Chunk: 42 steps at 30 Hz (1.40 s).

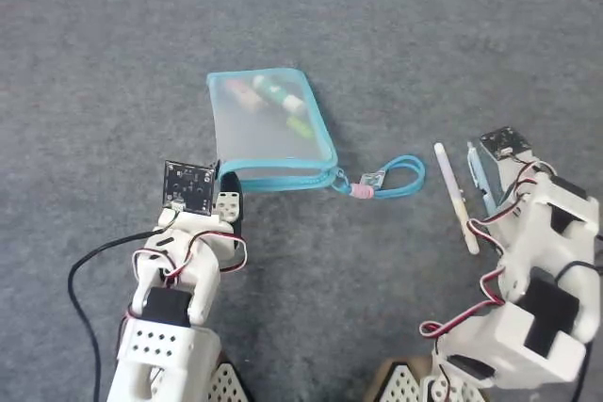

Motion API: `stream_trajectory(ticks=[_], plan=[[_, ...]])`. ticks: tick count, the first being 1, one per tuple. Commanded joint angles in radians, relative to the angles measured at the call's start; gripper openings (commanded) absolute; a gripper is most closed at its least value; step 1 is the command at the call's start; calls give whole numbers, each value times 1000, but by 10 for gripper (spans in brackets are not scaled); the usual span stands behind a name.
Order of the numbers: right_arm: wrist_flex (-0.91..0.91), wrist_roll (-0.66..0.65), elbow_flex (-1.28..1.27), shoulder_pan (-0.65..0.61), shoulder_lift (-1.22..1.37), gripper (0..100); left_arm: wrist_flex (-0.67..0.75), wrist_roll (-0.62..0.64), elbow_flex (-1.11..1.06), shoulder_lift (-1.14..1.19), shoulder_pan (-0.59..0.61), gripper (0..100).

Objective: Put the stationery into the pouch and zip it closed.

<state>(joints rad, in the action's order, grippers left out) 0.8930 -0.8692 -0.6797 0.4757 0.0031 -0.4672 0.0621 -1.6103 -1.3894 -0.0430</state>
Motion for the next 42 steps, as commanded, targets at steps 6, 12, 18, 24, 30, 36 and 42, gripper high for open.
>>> stream_trajectory(ticks=[6,12,18,24,30,36,42], plan=[[150,100,28,-38,-251,7,28,-11,8,5,3,11],[412,155,32,-200,-585,7,29,-11,10,5,2,11],[665,173,32,-466,-866,7,29,-11,10,5,5,11],[839,170,32,-765,-1006,7,29,-11,12,5,5,11],[852,242,37,-980,-1036,7,29,-11,12,5,2,11],[756,301,46,-1017,-906,6,29,-11,12,5,-3,11],[700,430,221,-1020,-680,6,29,-11,12,5,0,11]])
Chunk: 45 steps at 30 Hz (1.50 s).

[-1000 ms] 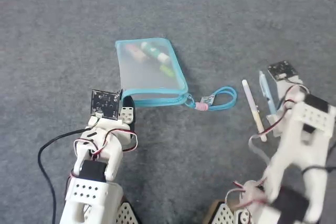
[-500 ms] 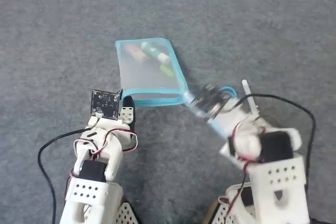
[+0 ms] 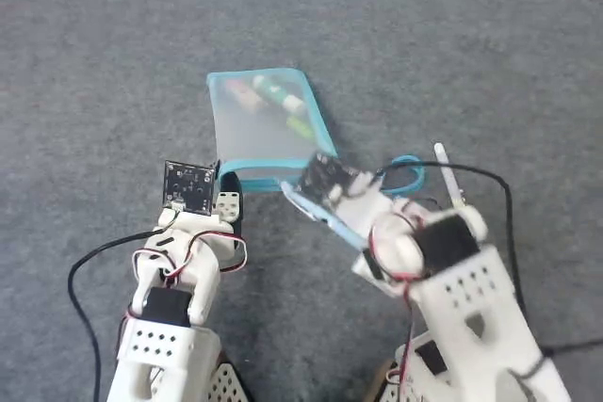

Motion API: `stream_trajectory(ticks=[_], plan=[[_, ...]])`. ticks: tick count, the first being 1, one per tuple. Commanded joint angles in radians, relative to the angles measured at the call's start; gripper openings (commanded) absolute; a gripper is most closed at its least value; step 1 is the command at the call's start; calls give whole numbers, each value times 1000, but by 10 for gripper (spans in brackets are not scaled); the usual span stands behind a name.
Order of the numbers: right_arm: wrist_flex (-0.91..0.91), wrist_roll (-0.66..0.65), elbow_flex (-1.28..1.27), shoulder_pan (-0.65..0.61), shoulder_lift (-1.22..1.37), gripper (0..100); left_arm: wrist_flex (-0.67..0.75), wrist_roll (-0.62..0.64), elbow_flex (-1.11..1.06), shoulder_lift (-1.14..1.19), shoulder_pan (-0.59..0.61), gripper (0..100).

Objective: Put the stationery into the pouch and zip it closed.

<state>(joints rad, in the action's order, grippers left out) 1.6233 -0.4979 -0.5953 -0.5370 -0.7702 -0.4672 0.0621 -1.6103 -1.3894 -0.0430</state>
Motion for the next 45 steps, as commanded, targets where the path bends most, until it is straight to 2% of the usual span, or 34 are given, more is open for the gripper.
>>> stream_trajectory(ticks=[1,11,17,22,28,34,37,40,43,45], plan=[[-30,77,183,-7,136,6,29,-11,12,5,0,11],[-1,273,669,-12,668,6,29,-11,13,5,3,11],[76,362,965,-99,909,7,29,-11,13,5,2,11],[104,368,1129,-197,1024,25,29,-11,13,5,5,11],[102,365,1195,-205,1064,206,29,-11,13,5,5,11],[159,361,1195,-202,1000,175,43,-11,10,5,5,11],[168,331,1192,-147,931,169,48,-41,8,5,5,11],[171,311,1171,-36,849,166,48,-51,7,5,5,11],[170,299,1059,97,763,166,48,-51,7,5,5,11],[165,242,939,186,720,166,48,-51,7,5,5,11]])
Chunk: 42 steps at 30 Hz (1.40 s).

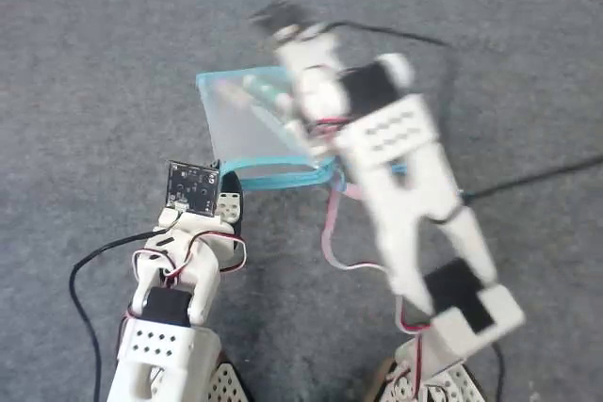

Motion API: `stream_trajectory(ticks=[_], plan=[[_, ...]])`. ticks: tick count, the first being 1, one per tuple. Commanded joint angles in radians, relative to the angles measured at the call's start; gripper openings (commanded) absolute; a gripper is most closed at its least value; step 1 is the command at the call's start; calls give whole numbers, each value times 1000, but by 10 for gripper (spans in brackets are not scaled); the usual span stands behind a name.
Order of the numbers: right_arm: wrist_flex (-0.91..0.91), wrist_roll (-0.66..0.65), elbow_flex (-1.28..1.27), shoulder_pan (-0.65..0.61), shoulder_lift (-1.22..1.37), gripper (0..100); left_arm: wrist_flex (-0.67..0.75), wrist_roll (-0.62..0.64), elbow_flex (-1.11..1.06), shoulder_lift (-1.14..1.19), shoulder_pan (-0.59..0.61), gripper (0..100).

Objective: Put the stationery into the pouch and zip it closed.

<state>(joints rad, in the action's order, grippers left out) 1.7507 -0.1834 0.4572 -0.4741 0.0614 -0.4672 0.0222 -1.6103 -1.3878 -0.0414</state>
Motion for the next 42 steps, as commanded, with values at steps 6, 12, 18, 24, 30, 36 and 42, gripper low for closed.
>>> stream_trajectory(ticks=[6,12,18,24,30,36,42], plan=[[-147,-229,-529,369,-170,166,46,-14,7,3,3,11],[-375,-365,-784,576,-168,166,44,-15,7,3,3,11],[-522,-439,-931,648,-166,167,44,-15,7,3,3,11],[-696,-451,-1079,641,-166,167,43,-15,5,3,3,11],[-819,-454,-1180,644,-165,166,43,-15,5,3,3,11],[-822,-454,-1188,648,-96,166,41,-15,5,3,3,11],[-773,-445,-1053,694,28,165,41,-15,-1,3,3,11]])
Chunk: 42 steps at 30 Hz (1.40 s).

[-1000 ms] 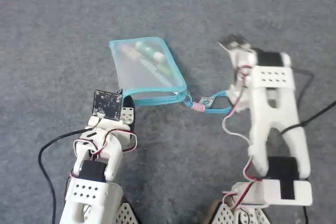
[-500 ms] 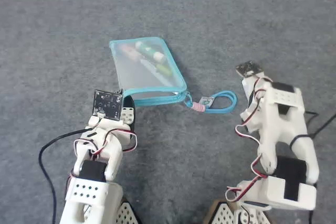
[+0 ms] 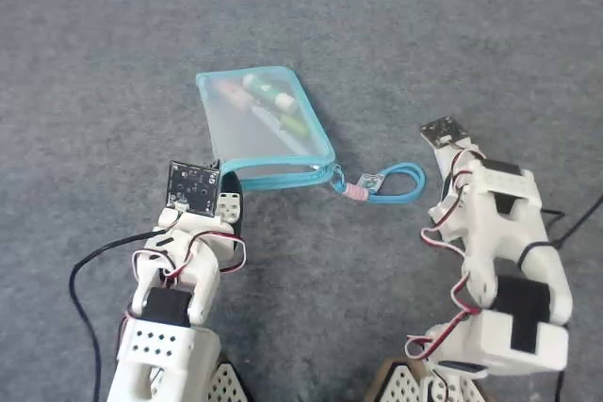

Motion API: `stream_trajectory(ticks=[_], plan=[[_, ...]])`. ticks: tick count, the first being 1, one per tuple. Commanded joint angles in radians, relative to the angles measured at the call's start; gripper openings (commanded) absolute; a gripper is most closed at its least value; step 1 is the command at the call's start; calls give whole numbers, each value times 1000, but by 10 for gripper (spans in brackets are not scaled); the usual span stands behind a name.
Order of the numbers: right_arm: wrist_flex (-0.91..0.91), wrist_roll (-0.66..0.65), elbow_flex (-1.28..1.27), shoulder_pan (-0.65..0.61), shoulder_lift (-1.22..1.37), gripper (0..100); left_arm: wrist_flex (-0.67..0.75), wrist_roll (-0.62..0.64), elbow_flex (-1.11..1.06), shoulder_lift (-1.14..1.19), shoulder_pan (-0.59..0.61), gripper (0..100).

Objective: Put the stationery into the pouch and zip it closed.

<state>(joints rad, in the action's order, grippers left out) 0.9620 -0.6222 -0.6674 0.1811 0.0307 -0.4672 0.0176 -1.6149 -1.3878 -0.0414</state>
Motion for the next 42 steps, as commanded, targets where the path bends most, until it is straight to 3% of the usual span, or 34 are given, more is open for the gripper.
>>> stream_trajectory(ticks=[1,5,10,17,23,28,36,42], plan=[[19,-6,86,50,71,155,43,-11,4,3,3,11],[24,-6,104,68,84,0,44,-11,4,3,3,11],[50,-6,106,73,35,8,48,-11,4,3,3,11],[251,-5,115,8,-308,6,48,-11,5,3,2,11],[479,-5,115,-180,-645,6,48,-11,5,3,3,11],[591,81,117,-450,-811,6,48,-11,5,3,3,11],[613,170,117,-753,-714,6,46,-11,5,3,3,11],[588,218,180,-785,-549,6,48,-12,5,3,3,11]])
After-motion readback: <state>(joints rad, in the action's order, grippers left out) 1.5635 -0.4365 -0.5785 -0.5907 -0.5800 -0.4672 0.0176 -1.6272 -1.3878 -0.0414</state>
